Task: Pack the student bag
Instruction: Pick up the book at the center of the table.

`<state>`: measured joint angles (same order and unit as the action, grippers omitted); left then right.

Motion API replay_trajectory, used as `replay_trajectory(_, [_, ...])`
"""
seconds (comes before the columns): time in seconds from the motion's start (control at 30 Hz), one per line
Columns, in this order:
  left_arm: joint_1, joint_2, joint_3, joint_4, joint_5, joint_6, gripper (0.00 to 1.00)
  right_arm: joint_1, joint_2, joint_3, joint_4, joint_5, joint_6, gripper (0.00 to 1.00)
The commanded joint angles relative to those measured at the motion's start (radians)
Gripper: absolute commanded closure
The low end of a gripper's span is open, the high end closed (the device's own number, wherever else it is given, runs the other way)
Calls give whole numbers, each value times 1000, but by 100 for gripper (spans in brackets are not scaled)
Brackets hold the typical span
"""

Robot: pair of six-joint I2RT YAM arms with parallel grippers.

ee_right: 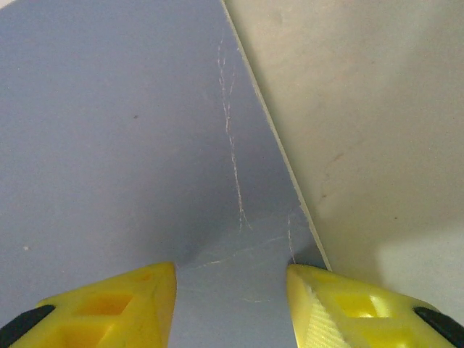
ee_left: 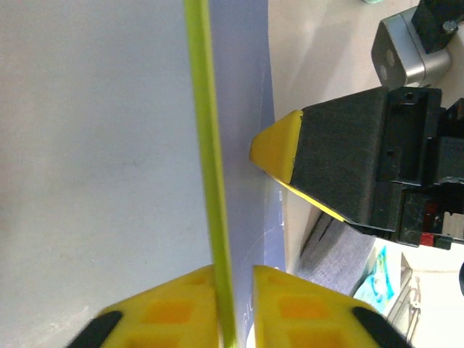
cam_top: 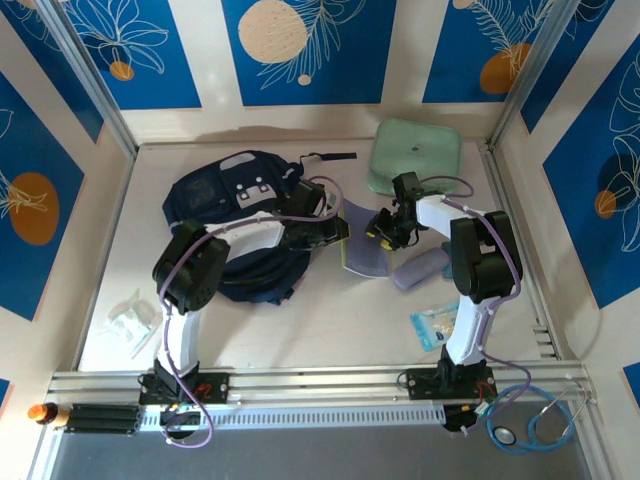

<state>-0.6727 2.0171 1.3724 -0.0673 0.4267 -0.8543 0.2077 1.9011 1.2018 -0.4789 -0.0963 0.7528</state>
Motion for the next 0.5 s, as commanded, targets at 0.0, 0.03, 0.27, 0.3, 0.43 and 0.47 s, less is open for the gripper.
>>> replay_trajectory(0.0, [-8,-12,32,-34,-22,33,90,13,-19,-65,8,-22,16,51])
replay_trajectory(0.03, [-4,-24,27,-37,-31,35,95,11,-43,-79,27,-28,19,49])
replay_trajectory(0.27, [57,-153,-59,25,-55,19,100,-21,-208,-186,171,-199,64,29])
replay_trajectory(0.3, [72,-180,-76,38,-55,14,100,-26,-235,-205,205,-236,77,26])
replay_trajectory(0.43, [148,-280,-149,105,-25,-34,100,-26,-330,-285,349,-328,170,20])
replay_trajectory(0.47, [165,-302,-165,128,-16,-51,100,-24,-349,-307,388,-338,213,20])
